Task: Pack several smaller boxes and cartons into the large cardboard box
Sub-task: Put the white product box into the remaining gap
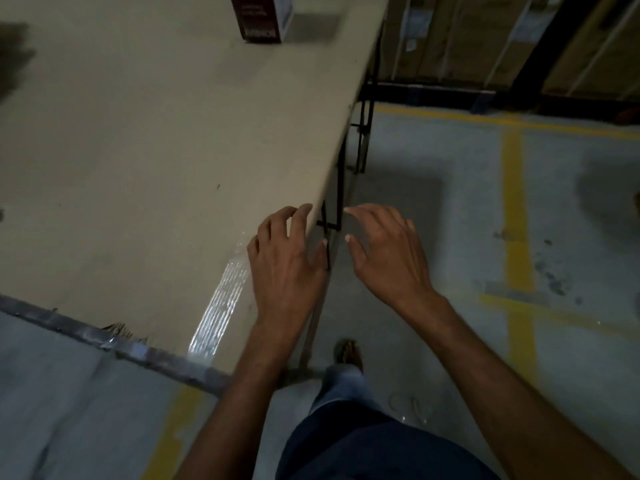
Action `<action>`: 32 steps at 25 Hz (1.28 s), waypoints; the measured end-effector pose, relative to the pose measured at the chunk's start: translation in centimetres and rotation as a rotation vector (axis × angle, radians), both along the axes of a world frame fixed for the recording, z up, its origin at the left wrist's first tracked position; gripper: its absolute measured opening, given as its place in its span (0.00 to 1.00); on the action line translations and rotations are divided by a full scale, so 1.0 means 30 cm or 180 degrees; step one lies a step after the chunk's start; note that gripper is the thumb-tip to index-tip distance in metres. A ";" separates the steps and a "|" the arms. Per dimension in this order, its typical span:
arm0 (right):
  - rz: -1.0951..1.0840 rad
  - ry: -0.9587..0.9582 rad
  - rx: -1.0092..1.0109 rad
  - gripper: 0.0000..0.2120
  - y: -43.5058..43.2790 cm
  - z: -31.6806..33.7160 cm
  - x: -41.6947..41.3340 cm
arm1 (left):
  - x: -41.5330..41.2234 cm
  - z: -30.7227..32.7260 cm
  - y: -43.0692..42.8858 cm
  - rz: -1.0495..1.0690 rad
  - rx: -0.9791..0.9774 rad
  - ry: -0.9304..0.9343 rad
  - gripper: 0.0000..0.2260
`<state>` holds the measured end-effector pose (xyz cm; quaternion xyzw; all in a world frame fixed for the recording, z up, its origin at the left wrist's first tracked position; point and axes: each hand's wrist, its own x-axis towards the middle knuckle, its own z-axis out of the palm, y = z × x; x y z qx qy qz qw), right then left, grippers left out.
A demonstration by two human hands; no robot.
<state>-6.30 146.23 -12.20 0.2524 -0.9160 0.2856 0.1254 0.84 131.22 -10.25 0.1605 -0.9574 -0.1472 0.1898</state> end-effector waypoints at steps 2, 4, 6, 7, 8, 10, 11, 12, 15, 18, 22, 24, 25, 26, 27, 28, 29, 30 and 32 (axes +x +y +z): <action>0.0084 -0.0259 -0.0177 0.20 0.000 0.007 -0.125 | -0.095 -0.016 0.017 0.0126 0.0539 0.0103 0.23; 0.0193 -0.0625 -0.0359 0.19 -0.013 0.006 -0.273 | -0.216 -0.035 0.019 0.0210 0.0819 0.0208 0.23; 0.0308 -0.0767 -0.0356 0.20 -0.031 0.006 -0.433 | -0.367 -0.056 -0.004 0.0260 0.0986 0.0221 0.23; 0.0370 -0.0804 -0.0340 0.20 -0.043 0.016 -0.521 | -0.455 -0.059 -0.023 0.0276 0.1156 0.0216 0.22; 0.0427 -0.0837 -0.0335 0.20 -0.056 0.029 -0.599 | -0.535 -0.056 -0.042 0.0291 0.1358 0.0218 0.22; 0.0465 -0.0872 -0.0388 0.19 -0.090 0.055 -0.765 | -0.688 -0.038 -0.089 0.0354 0.1652 0.0343 0.21; 0.0471 -0.0904 -0.0454 0.19 -0.110 0.068 -0.837 | -0.746 -0.024 -0.110 0.0413 0.1748 0.0399 0.21; 0.0487 -0.0929 -0.0552 0.19 -0.142 0.087 -0.917 | -0.807 -0.007 -0.137 0.0466 0.1821 0.0459 0.21; 0.0596 -0.0933 -0.0784 0.18 -0.257 0.129 -1.143 | -0.977 0.041 -0.224 0.0641 0.1969 0.0571 0.23; 0.0863 -0.0916 -0.0805 0.18 -0.407 0.153 -1.401 | -1.188 0.085 -0.328 0.0826 0.2035 0.0743 0.25; 0.1220 -0.0771 -0.0864 0.18 -0.622 0.201 -1.774 | -1.537 0.157 -0.488 0.1122 0.1860 0.1032 0.25; 0.1288 -0.0592 -0.0955 0.18 -0.715 0.260 -1.951 | -1.716 0.214 -0.573 0.1281 0.1925 0.1229 0.25; 0.1317 -0.0523 -0.1040 0.17 -0.754 0.290 -2.036 | -1.800 0.249 -0.613 0.1324 0.1973 0.1346 0.25; 0.1369 -0.0502 -0.1165 0.16 -0.791 0.316 -2.109 | -1.873 0.286 -0.651 0.1368 0.1984 0.1486 0.25; 0.1407 -0.0559 -0.1297 0.16 -0.835 0.339 -2.185 | -1.948 0.327 -0.695 0.1439 0.1957 0.1647 0.25; 0.1426 -0.0692 -0.1397 0.15 -0.876 0.355 -2.246 | -2.012 0.362 -0.739 0.1528 0.1948 0.1791 0.26; 0.1422 -0.0877 -0.1481 0.16 -0.915 0.367 -2.293 | -2.068 0.395 -0.781 0.1619 0.1969 0.1907 0.26; 0.1417 -0.1077 -0.1554 0.17 -0.952 0.379 -2.328 | -2.122 0.421 -0.824 0.1681 0.1988 0.1989 0.27; 0.1394 -0.1460 -0.1719 0.23 -1.015 0.402 -2.372 | -2.218 0.457 -0.909 0.1749 0.1928 0.2028 0.28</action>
